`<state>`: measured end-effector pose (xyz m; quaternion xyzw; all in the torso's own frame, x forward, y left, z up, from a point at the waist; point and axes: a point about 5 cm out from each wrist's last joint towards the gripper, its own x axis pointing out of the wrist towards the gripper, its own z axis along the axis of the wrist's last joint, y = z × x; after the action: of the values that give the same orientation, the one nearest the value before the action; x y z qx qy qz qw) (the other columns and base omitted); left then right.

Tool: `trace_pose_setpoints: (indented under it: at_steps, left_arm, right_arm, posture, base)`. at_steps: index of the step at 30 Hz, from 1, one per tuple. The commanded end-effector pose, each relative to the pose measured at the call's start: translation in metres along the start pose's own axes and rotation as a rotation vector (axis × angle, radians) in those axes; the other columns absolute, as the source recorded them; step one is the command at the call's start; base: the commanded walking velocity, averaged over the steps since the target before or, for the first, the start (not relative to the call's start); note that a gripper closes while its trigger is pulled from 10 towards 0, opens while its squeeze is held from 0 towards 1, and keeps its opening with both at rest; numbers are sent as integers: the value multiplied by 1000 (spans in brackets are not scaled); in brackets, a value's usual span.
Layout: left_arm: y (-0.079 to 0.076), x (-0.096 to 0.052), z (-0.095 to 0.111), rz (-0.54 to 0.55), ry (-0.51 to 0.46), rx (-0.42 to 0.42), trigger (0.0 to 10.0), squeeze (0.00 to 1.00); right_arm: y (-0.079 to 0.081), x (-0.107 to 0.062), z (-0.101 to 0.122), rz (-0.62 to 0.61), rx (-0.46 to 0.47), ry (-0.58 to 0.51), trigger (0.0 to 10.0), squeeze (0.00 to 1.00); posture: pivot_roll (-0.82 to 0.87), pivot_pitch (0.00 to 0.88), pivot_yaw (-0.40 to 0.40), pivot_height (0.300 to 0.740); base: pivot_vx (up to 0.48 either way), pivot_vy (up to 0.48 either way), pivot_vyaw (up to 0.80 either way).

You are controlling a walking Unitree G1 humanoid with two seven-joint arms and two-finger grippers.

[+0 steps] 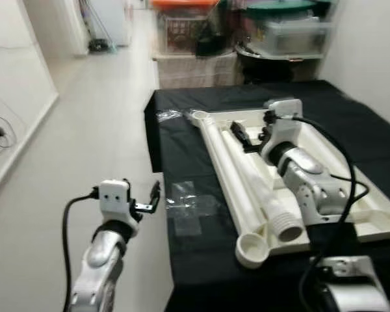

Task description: Building children table

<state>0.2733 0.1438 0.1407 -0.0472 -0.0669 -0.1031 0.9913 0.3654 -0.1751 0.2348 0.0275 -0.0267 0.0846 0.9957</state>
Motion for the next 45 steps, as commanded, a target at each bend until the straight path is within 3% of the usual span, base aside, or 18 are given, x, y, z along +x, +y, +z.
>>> trace_pose_setpoints:
  at_steps: [1,5,7,9,11,13,18,23,24,25,28,35,45]
  left_arm:
    - [7,-4,-6,33,29,13,10000,0]
    - [6,-5,-7,30,34,20,10000,0]
    - [5,-5,-9,25,41,30,10000,0]
    - [4,-6,-10,19,50,40,10000,0]
    - [4,-6,-10,16,54,46,10000,0]
    - [6,-6,-12,19,61,50,10000,0]
    - [4,-5,-14,21,66,46,10000,0]
    - [-1,-3,-14,15,62,39,10000,0]
    - [1,-4,-14,21,62,41,10000,0]
    - [1,-4,-14,21,62,41,10000,0]
    - [5,-5,-13,31,65,48,10000,0]
    - [4,-5,-14,35,64,48,10000,0]
    - [4,-8,-17,51,71,46,10000,0]
  right_arm:
    - [6,3,4,13,32,-21,10000,0]
    - [-1,3,5,-2,-76,26,10000,0]
    - [0,2,-5,40,-150,119,10000,0]
    - [6,-7,-22,145,-176,290,10000,0]
    - [7,-11,-26,181,-199,346,10000,0]
    - [-2,-16,-32,189,-242,417,10000,0]
    - [-13,-18,-48,190,-204,552,10000,0]
    - [-16,-13,-59,157,-161,612,10000,0]
    - [-17,-8,-56,128,-96,625,10000,0]
    - [-17,-8,-56,128,-96,625,10000,0]
    - [-15,-2,-52,140,26,688,10000,0]
    - [-34,-5,-61,61,-49,786,10000,0]
    - [-49,-21,-87,20,-30,968,10000,0]
  posture:
    - [87,0,-81,740]
    - [82,0,-82,740]
    - [80,0,-83,740]
    - [79,0,-88,740]
    - [77,0,-88,740]
    - [68,0,-87,740]
    - [59,0,-93,740]
    - [69,0,-103,740]
    - [69,0,-106,740]
    - [69,0,-106,740]
    - [68,0,-113,740]
    - [58,0,-126,740]
    - [50,0,-137,740]
  base:
    - [0,0,0]
    - [0,0,0]
    - [0,0,0]
    - [0,0,0]
    - [0,0,0]
    - [0,0,0]
    - [0,0,0]
    - [0,0,0]
    - [0,0,0]
    - [0,0,0]
    - [0,0,0]
    - [0,0,0]
    - [0,0,0]
